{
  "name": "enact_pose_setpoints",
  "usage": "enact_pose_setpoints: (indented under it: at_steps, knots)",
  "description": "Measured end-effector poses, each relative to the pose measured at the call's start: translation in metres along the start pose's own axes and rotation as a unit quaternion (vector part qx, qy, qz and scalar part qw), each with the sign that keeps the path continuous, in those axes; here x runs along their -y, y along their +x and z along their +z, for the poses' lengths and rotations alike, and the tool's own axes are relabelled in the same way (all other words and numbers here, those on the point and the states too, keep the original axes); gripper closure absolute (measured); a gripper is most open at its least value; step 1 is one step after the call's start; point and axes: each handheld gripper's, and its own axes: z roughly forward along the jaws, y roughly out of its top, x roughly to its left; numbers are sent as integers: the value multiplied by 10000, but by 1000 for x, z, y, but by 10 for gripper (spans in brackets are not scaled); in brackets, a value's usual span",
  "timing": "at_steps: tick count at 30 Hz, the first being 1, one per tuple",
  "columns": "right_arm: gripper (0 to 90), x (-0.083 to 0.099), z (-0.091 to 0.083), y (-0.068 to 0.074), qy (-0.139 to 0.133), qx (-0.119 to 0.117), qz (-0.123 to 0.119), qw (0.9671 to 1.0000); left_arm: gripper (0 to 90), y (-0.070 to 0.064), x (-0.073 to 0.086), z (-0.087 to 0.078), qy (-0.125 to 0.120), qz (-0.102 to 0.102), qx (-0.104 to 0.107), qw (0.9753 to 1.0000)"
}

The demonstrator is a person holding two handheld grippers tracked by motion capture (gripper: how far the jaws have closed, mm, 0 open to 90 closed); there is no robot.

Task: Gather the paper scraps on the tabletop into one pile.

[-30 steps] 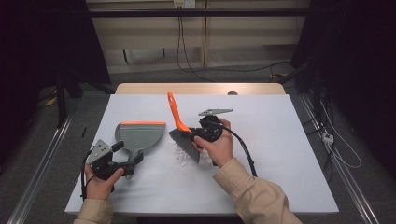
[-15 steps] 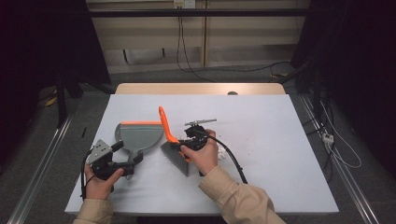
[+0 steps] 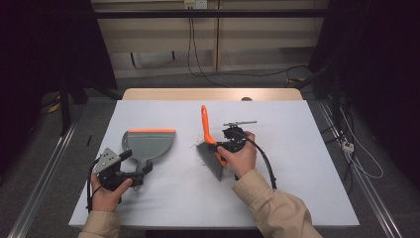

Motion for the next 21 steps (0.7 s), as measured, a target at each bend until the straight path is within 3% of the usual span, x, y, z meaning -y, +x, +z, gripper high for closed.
enact_pose_setpoints:
  at_steps: [4, 7, 11, 17, 21]
  knots:
    - [712, -8, -11, 5, -237, -121, -30, 9996, 57, -1, -1, 1, 4, 18, 1, 10000]
    - [713, -14, -10, 13, -347, -136, -84, 9993, 57, -1, -1, 1, 6, 28, 22, 10000]
    - [713, -19, 7, 21, -356, -174, -48, 9992, 57, -1, -1, 1, -21, -10, 8, 10000]
    - [712, -21, 48, 28, -110, -189, 203, 9996, 57, 1, 0, 1, -16, -20, 24, 10000]
    - [712, -23, 57, 25, 7, -14, 350, 9994, 57, 3, 0, 1, -14, -45, 11, 10000]
